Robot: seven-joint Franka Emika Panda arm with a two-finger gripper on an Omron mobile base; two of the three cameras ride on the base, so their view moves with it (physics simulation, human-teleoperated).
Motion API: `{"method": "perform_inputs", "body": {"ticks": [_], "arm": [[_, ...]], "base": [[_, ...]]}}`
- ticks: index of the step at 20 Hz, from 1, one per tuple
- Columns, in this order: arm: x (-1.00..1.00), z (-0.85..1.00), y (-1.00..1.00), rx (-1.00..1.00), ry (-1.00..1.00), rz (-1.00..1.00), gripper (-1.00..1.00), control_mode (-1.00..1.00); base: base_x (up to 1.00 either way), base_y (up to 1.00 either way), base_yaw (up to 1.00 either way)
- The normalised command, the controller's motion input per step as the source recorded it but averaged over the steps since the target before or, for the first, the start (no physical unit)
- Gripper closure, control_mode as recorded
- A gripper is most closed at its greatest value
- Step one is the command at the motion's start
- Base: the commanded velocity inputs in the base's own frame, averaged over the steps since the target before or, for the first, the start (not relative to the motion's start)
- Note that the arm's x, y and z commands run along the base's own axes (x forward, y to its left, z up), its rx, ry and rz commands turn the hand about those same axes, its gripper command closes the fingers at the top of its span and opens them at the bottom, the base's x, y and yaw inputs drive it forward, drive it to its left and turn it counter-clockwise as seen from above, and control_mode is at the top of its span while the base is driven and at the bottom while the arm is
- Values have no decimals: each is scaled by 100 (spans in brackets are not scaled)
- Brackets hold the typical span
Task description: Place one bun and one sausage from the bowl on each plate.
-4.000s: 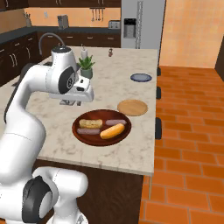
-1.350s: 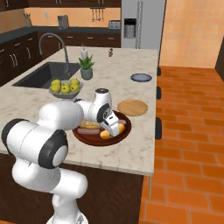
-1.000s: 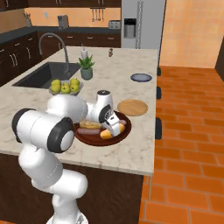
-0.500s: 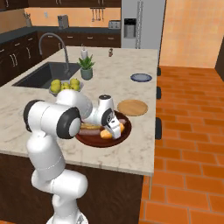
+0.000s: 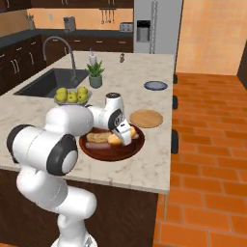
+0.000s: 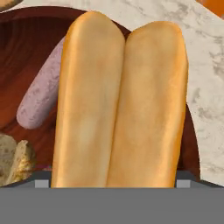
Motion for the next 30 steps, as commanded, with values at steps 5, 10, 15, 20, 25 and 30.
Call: {"method": "perform_inputs", "body": {"ticks": [5, 10, 15, 20, 25, 30], "arm": [[-63, 100, 19, 2, 32, 0, 100, -100], [-79, 100, 34, 4, 41, 0, 100, -100], [-58, 77, 29, 4, 31, 0, 100, 100], [0, 0, 0, 0, 0, 0, 100, 100], [0, 0, 0, 0, 0, 0, 100, 100], [0, 0, 0, 0, 0, 0, 100, 100]], "base": [[0, 0, 0], [0, 0, 0], [-20, 0, 0], [-97, -52, 3], [-22, -98, 42], [0, -86, 53]]}}
